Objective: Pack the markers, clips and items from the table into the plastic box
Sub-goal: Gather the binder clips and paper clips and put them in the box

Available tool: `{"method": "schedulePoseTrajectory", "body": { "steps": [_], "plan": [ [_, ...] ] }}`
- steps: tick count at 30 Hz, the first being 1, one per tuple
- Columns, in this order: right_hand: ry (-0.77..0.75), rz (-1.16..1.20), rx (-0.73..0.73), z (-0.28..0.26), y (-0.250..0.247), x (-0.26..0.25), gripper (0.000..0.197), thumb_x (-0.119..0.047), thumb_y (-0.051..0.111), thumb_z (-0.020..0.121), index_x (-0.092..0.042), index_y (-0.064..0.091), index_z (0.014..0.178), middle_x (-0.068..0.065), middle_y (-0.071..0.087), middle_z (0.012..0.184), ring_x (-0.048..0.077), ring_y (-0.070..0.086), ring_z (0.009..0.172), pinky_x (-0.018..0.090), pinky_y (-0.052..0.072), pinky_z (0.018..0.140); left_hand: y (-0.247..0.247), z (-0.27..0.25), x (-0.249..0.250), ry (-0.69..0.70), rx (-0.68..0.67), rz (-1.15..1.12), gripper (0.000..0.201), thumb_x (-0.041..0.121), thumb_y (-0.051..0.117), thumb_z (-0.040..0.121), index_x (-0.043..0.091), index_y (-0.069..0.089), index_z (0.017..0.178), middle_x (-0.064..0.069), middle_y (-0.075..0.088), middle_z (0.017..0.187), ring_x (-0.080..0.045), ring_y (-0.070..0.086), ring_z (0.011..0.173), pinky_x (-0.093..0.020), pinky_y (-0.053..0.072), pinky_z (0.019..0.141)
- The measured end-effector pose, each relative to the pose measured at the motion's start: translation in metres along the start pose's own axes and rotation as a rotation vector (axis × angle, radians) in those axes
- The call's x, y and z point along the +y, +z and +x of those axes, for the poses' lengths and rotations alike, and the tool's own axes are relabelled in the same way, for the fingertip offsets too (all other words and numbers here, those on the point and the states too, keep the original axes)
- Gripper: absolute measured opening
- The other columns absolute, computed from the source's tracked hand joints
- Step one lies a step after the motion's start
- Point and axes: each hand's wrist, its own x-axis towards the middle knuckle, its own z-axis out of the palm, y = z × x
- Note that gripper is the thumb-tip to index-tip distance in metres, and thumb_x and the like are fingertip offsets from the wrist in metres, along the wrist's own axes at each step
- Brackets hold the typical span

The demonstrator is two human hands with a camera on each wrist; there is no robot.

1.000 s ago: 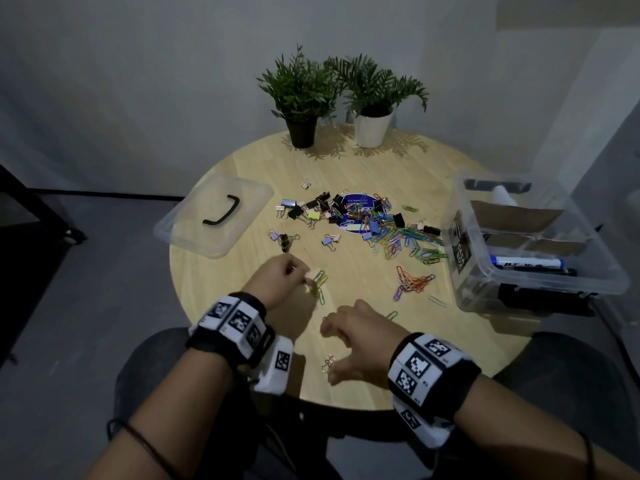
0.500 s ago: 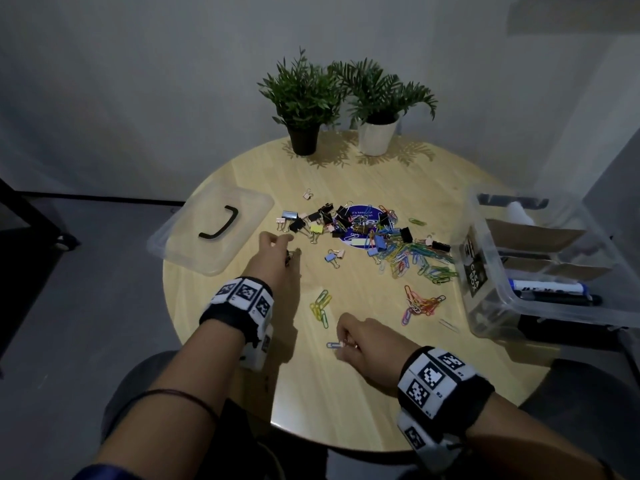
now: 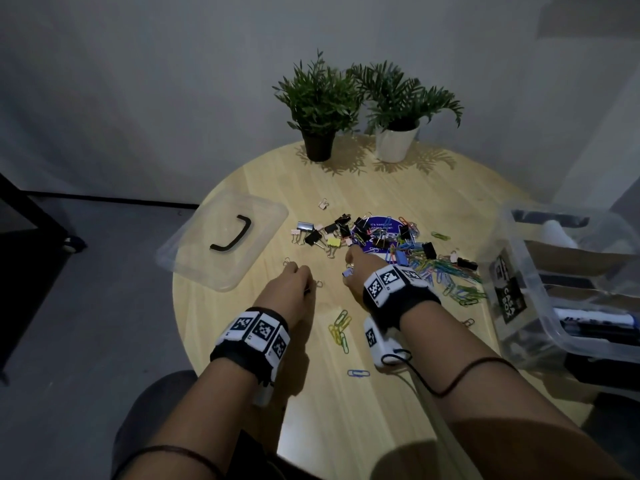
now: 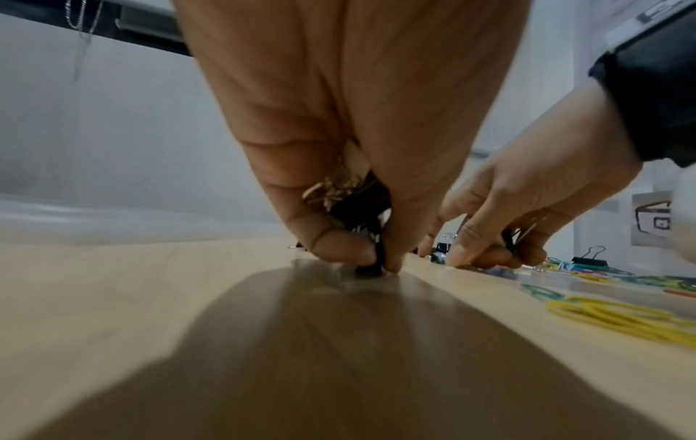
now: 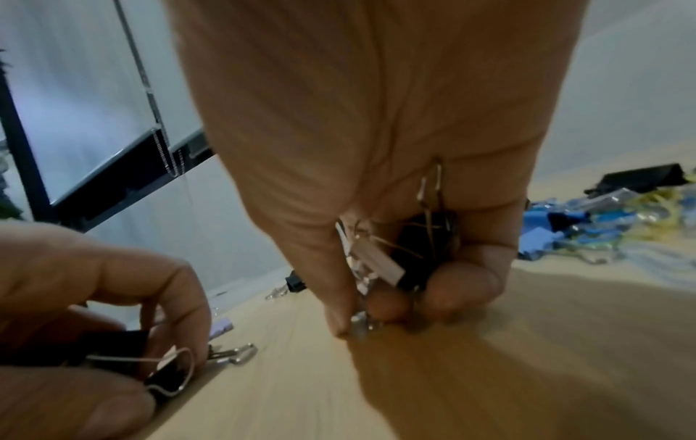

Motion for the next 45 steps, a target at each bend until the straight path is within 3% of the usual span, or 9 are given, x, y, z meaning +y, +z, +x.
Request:
{"method": "schedulePoseTrajectory", "body": {
  "steps": [5, 8, 12, 20, 29, 35, 38, 42, 45],
  "plan": [
    [-0.044, -0.116, -0.003, 0.000, 0.004, 0.003, 0.017, -0.014, 0.052, 0.089, -0.015, 0.041, 0.102, 0.013, 0.060, 0.105, 0.022, 0.050, 0.079, 0.032, 0.043, 0.067, -0.001, -0.003, -0.005, 0.044, -0.028, -0.067, 0.016, 0.019, 0.050, 0.094, 0.017, 0.051, 0.110, -0.005, 0.055, 0.116, -0.023, 0.058, 0.096, -0.030, 0.048, 0.081],
    [-0.109, -0.253, -0.014, -0.013, 0.011, 0.008, 0.025, -0.024, 0.054, 0.089, -0.011, 0.043, 0.107, 0.002, 0.052, 0.079, 0.017, 0.048, 0.062, 0.026, 0.037, 0.049, -0.003, -0.010, -0.001, 0.044, -0.036, -0.098, 0.013, 0.019, 0.048, 0.094, 0.016, 0.050, 0.107, -0.006, 0.060, 0.109, -0.023, 0.058, 0.093, -0.031, 0.048, 0.080],
    [-0.119, -0.380, -0.019, -0.026, 0.017, 0.014, 0.034, -0.027, 0.059, 0.087, -0.008, 0.047, 0.112, 0.011, 0.059, 0.093, 0.028, 0.056, 0.076, 0.032, 0.042, 0.062, -0.005, -0.022, 0.009, 0.033, -0.063, -0.207, 0.012, 0.016, 0.050, 0.093, 0.017, 0.051, 0.105, -0.003, 0.063, 0.108, -0.021, 0.060, 0.095, -0.033, 0.051, 0.086],
    [-0.037, 0.270, -0.026, -0.081, -0.015, 0.037, 0.020, -0.025, 0.058, 0.088, -0.016, 0.040, 0.085, -0.003, 0.045, 0.063, 0.013, 0.042, 0.049, 0.021, 0.029, 0.042, -0.023, -0.034, 0.042, 0.128, -0.011, -0.335, 0.018, 0.015, 0.046, 0.096, 0.013, 0.056, 0.111, 0.001, 0.055, 0.078, -0.013, 0.050, 0.067, -0.024, 0.040, 0.059],
    [0.038, 0.345, 0.637, -0.117, -0.162, 0.108, 0.017, -0.019, 0.058, 0.085, -0.016, 0.042, 0.087, 0.003, 0.061, 0.065, 0.015, 0.054, 0.052, 0.027, 0.036, 0.054, -0.056, -0.024, 0.129, 0.265, -0.017, -0.387, 0.019, 0.019, 0.042, 0.100, 0.012, 0.058, 0.109, 0.001, 0.055, 0.074, -0.018, 0.055, 0.065, -0.028, 0.049, 0.057],
    [0.266, -0.131, 0.319, -0.058, -0.178, 0.162, 0.025, -0.032, 0.058, 0.084, -0.019, 0.044, 0.069, 0.011, 0.066, 0.099, 0.030, 0.062, 0.081, 0.042, 0.054, 0.076, -0.049, -0.023, 0.139, 0.257, -0.047, -0.374, 0.019, 0.020, 0.043, 0.100, 0.014, 0.058, 0.110, 0.004, 0.055, 0.075, -0.012, 0.054, 0.064, -0.018, 0.046, 0.053],
    [0.305, -0.275, 0.178, -0.057, -0.180, 0.165, 0.011, -0.021, 0.055, 0.086, -0.015, 0.064, 0.087, 0.007, 0.066, 0.102, 0.032, 0.065, 0.093, 0.050, 0.053, 0.084, -0.045, -0.024, 0.133, 0.253, -0.051, -0.361, 0.019, 0.020, 0.042, 0.100, 0.016, 0.058, 0.109, 0.006, 0.055, 0.076, -0.008, 0.053, 0.064, -0.012, 0.043, 0.049],
    [0.303, -0.239, 0.124, -0.027, -0.176, 0.193, 0.017, -0.024, 0.052, 0.082, -0.016, 0.064, 0.073, 0.007, 0.064, 0.080, 0.026, 0.061, 0.069, 0.044, 0.051, 0.079, -0.040, -0.022, 0.124, 0.241, -0.085, -0.356, 0.020, 0.019, 0.042, 0.100, 0.013, 0.058, 0.111, 0.007, 0.053, 0.075, -0.008, 0.053, 0.065, -0.013, 0.043, 0.051],
    [0.300, 0.047, 0.207, -0.053, -0.180, 0.177, 0.016, -0.026, 0.059, 0.085, -0.016, 0.066, 0.096, 0.009, 0.064, 0.100, 0.026, 0.059, 0.088, 0.036, 0.051, 0.088, -0.037, -0.021, 0.123, 0.229, -0.111, -0.345, 0.021, 0.018, 0.043, 0.100, 0.012, 0.059, 0.113, 0.007, 0.052, 0.076, -0.008, 0.053, 0.065, -0.016, 0.046, 0.053]
  ]
}}
